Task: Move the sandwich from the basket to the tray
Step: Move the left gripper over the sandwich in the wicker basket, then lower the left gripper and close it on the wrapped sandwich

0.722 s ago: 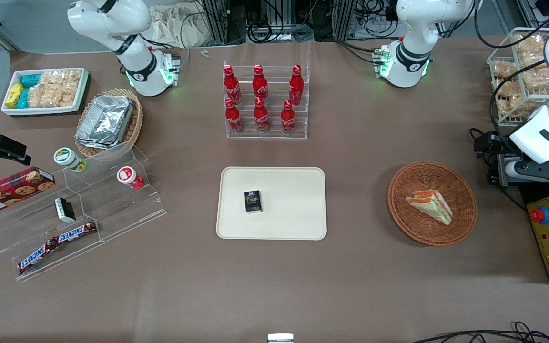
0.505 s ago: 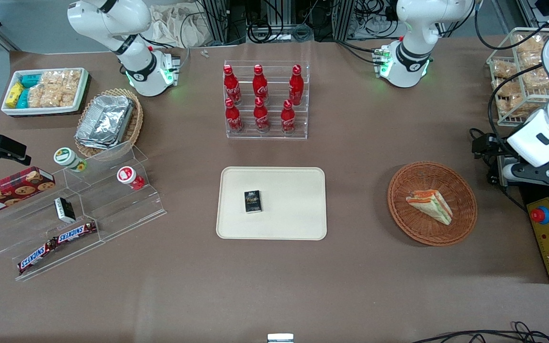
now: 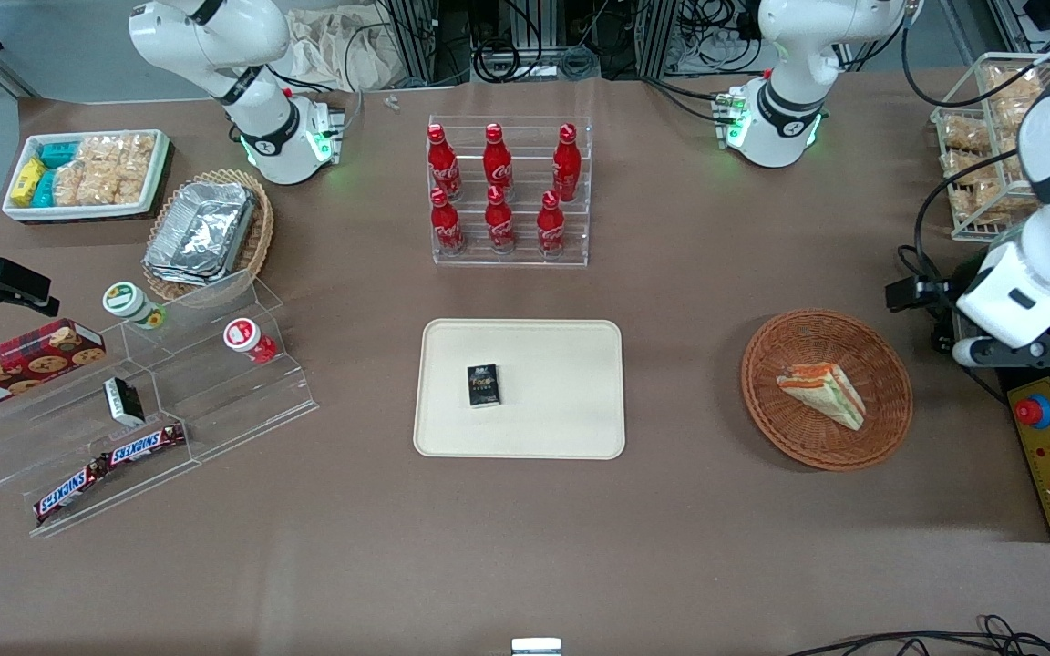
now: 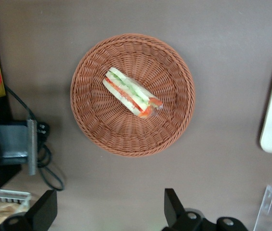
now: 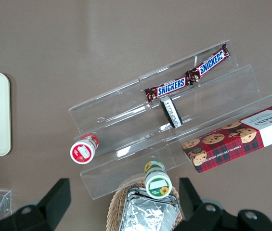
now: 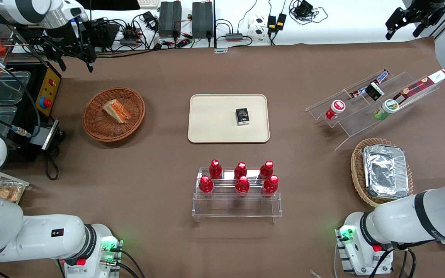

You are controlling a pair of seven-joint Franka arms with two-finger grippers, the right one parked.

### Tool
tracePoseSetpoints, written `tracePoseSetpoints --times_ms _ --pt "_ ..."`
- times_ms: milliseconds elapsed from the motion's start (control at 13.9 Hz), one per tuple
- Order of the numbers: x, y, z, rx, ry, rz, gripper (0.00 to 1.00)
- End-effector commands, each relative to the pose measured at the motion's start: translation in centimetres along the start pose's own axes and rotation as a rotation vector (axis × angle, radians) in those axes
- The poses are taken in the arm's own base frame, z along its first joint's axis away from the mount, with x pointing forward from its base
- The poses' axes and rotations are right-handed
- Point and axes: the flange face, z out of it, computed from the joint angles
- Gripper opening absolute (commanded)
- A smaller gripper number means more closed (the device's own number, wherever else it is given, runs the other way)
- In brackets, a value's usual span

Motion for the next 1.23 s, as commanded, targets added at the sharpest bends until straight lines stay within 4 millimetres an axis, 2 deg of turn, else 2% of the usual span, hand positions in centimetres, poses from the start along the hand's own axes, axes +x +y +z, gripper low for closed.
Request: tracePoseSetpoints --times_ms 0,144,433,577,866,1155 --pt "-1.1 -1.3 4.0 -0.020 0.021 -0.251 1.00" --pt "-1.3 -1.1 7.6 -0.031 0.048 -0.386 1.00" --pt "-1.1 -0.8 13.5 -0.053 0.080 -0.737 1.00" --pt "-1.4 -0.6 16.1 -0.069 0.091 -0.846 1.00" --pt "-0.5 -0.3 20.3 -0.062 0.065 -1.023 1.00" --pt "-0.1 -0.4 22.5 -0.058 0.049 -1.081 1.00"
